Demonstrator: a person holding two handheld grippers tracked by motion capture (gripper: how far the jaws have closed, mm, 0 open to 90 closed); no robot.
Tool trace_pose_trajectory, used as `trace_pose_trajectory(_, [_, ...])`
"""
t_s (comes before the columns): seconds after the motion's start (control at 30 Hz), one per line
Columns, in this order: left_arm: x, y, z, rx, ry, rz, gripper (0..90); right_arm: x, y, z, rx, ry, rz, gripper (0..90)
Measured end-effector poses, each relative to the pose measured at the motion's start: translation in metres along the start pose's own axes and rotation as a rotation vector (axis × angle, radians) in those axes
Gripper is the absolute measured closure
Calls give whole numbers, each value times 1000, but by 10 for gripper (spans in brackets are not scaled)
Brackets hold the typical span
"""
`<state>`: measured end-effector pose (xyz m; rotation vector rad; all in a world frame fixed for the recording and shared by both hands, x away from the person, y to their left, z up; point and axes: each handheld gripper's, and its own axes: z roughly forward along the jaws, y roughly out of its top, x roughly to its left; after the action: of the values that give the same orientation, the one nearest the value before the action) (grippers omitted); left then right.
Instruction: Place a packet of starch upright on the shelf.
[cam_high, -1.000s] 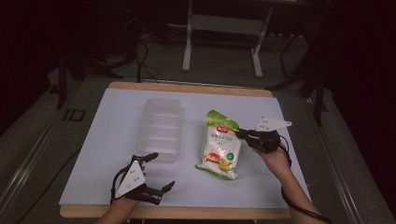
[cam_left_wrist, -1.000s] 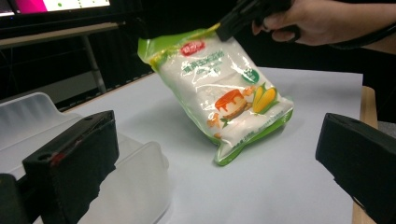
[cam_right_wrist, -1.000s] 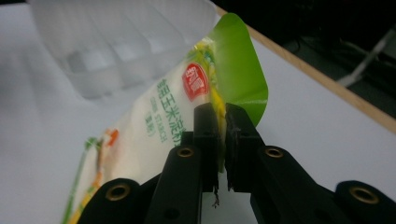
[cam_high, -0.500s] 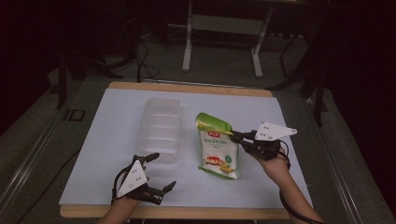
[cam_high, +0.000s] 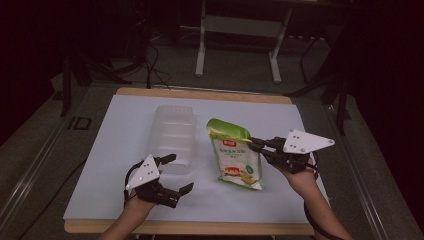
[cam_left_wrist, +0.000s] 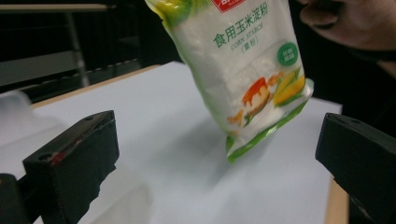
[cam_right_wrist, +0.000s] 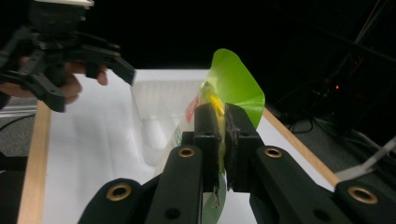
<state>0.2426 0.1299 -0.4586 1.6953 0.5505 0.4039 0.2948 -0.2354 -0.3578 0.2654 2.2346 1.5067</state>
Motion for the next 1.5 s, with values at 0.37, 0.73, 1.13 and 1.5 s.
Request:
trace_pose_trajectory(0.37, [10, 30, 40, 14, -136, -2, 0, 17, 25, -6, -34, 41, -67, 851])
trace_pose_trajectory(0.73, [17, 40, 61, -22, -241, -40, 109, 29, 36, -2, -48, 82, -98, 851])
trace_pose_trajectory(1.13, [17, 40, 65, 10, -316, -33, 536, 33, 29, 8, -28, 114, -91, 851])
trace_pose_trajectory(1.5, [12, 52, 57, -5, -304, 68, 753, 26, 23, 2, -51, 110, -59, 848])
